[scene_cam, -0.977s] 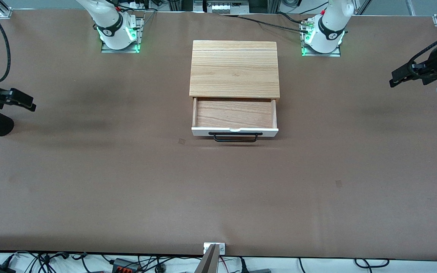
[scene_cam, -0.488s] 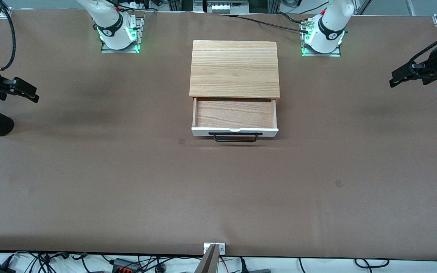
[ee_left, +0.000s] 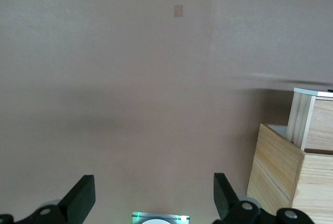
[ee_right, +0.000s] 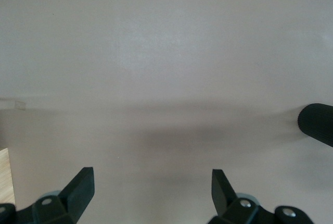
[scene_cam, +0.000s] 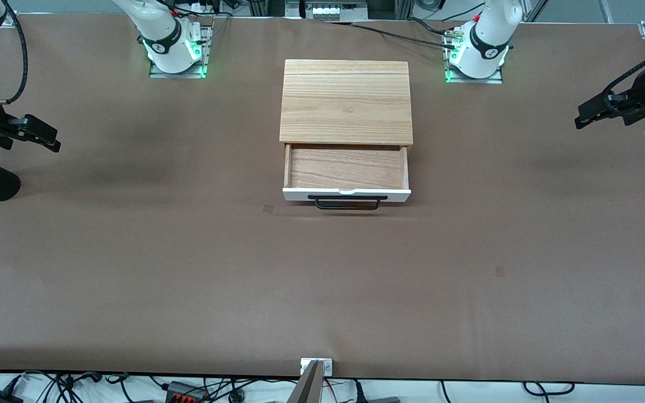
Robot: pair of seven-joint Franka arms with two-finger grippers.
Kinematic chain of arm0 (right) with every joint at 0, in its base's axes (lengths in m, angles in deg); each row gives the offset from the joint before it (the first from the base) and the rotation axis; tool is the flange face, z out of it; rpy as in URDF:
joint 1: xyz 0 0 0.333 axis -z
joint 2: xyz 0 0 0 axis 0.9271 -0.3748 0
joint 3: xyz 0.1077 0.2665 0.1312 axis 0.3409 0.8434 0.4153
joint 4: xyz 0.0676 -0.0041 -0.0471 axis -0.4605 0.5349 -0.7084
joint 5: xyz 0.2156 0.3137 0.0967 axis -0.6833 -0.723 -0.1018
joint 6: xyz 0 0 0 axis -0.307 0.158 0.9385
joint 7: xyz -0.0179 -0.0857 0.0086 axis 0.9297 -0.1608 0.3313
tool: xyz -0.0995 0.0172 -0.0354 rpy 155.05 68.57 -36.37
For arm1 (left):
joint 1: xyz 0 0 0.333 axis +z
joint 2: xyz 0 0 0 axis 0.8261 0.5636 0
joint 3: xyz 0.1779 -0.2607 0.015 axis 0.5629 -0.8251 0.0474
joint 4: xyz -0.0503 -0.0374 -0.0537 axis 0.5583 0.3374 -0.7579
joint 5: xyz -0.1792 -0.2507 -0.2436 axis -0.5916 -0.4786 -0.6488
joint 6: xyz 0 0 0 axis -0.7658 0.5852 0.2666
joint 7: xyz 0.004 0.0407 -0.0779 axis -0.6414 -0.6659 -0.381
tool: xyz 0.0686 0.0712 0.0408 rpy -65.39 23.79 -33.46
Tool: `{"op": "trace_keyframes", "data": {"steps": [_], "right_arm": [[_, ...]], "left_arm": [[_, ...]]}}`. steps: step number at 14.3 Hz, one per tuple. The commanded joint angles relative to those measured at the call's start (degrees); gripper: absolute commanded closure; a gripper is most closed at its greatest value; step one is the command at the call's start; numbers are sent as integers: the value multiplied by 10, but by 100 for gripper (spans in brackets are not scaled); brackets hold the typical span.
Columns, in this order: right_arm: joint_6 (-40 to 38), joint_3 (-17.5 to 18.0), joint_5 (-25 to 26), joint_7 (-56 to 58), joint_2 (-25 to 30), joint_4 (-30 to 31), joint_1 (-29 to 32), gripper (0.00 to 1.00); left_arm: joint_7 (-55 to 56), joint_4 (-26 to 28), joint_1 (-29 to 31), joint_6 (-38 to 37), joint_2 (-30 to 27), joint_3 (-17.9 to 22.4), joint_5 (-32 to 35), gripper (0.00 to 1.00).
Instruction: Pull top drawer with both arms simultaneously
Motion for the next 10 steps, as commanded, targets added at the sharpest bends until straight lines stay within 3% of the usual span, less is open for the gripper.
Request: {"op": "trace_keyframes", "data": {"steps": [1, 10], "right_arm": [[2, -2, 10, 2, 5, 0, -16, 0], [-15, -1, 5, 5, 9, 1, -11, 0]], "left_arm": [[-1, -4, 2, 3, 1, 0, -4, 0], [-3, -4, 3, 3, 1, 0, -4, 0]]}}
